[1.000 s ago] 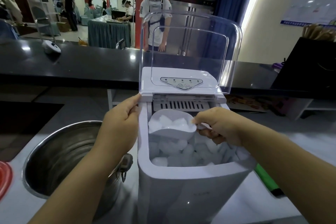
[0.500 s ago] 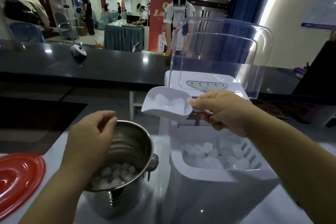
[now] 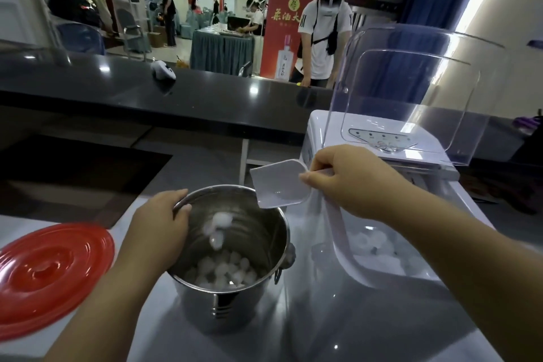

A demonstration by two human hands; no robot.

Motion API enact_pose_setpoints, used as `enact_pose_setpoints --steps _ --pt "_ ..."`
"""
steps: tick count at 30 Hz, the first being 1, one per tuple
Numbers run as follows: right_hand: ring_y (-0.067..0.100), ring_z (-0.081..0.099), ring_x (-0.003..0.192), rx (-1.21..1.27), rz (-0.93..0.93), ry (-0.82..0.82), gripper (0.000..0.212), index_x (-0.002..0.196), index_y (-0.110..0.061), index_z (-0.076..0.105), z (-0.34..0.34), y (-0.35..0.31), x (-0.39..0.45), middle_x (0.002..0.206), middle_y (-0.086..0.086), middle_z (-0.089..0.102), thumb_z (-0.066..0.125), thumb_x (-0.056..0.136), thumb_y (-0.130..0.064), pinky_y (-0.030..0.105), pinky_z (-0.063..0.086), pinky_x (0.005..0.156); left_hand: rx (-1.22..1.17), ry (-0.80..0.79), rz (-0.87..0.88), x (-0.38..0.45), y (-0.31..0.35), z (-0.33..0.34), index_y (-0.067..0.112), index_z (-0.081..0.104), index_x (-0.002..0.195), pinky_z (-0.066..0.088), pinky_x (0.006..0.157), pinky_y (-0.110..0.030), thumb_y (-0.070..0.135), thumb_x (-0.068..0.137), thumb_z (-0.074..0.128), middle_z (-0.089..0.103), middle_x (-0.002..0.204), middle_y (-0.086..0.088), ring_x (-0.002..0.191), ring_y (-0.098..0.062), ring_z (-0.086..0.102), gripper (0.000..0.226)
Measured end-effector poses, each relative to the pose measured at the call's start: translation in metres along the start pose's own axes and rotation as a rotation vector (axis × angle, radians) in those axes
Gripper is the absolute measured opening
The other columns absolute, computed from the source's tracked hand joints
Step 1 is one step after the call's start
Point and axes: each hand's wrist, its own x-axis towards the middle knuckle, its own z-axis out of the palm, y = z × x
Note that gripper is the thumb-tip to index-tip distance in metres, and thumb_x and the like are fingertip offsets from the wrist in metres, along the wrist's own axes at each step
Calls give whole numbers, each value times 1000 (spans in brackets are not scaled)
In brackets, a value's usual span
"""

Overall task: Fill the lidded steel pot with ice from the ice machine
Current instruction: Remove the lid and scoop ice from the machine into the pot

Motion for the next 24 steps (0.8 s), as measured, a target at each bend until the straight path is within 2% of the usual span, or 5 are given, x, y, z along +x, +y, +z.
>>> enact_pose_setpoints --steps 2,6,10,20,24 --pt "10 57 76 -62 -25 12 20 85 -24 59 1 -2 -1 81 -4 62 54 93 -43 27 50 69 -6 6 23 2 2 1 7 64 115 32 83 -24 8 90 56 63 117 -11 111 -27 54 27" --pt "9 58 81 -81 -58 34 20 93 -25 59 2 -4 -2 88 -4 64 53 93 -43 21 46 66 -2 8 36 3 -2 2 8 63 119 32 86 -24 9 90 56 62 119 -11 113 -27 53 30" --pt "7 55 73 -42 -73 49 20 88 -24 57 4 -1 -2 80 -5 61 52 93 -43 21 44 63 -6 18 37 4 -2 3 10 62 120 32 87 -24 11 89 58 61 120 -9 113 -25 53 31" --pt "13 47 57 509 116 36 35 74 -11 65 -7 15 -10 61 1 55 51 95 -34 30 41 59 -18 112 180 4 22 -5 10 62 120 33 90 -22 12 86 62 61 120 -6 111 -20 54 34" --pt "8 50 56 505 153 146 36 92 7 64 -21 31 -20 67 1 52 47 96 -25 17 40 50 -86 138 297 -1 49 -6 11 63 116 34 84 -12 11 86 63 59 108 4 100 -8 51 31"
